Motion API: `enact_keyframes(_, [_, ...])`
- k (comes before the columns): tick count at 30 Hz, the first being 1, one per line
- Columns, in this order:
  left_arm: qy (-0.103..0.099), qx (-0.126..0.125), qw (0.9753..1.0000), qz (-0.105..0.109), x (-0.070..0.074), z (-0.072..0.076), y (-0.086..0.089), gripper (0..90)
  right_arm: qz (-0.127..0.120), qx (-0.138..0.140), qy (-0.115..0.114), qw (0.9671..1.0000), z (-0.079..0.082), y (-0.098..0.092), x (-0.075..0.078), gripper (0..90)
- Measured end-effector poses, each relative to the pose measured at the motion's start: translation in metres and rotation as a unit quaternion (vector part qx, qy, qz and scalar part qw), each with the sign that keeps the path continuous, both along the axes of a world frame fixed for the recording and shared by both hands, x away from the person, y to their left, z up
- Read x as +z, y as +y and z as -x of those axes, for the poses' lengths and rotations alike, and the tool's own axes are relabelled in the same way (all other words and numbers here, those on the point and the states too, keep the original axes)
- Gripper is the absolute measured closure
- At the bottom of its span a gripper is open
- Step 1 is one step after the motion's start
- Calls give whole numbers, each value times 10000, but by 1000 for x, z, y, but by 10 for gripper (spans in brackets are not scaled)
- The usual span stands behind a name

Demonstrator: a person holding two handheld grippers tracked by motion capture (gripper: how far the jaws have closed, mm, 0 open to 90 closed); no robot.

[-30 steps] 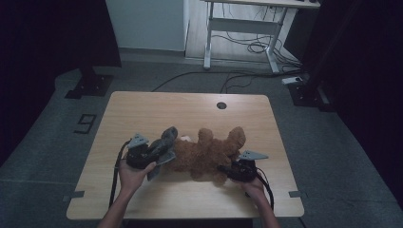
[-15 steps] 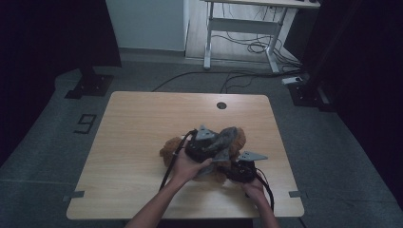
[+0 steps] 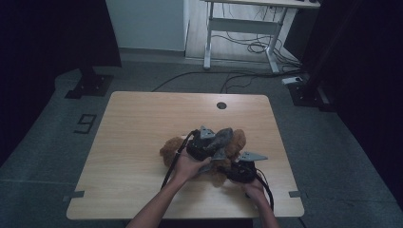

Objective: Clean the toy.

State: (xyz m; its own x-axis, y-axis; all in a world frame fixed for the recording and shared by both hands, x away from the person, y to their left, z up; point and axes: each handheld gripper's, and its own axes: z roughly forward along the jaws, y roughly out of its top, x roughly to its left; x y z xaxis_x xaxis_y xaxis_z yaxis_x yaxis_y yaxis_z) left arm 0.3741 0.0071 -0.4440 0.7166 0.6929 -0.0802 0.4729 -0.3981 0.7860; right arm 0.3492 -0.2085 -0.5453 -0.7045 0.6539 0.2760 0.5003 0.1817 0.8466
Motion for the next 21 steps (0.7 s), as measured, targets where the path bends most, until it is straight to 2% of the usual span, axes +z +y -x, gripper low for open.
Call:
enact_keyframes(8, [48, 182, 9998, 71, -1, 0, 29, 760, -55, 10, 5, 10000, -1, -1, -1, 576])
enact_keyframes(21, [-29, 246, 9993, 291, 1, 8, 58, 763, -88, 35, -10, 10000, -1, -1, -1, 581])
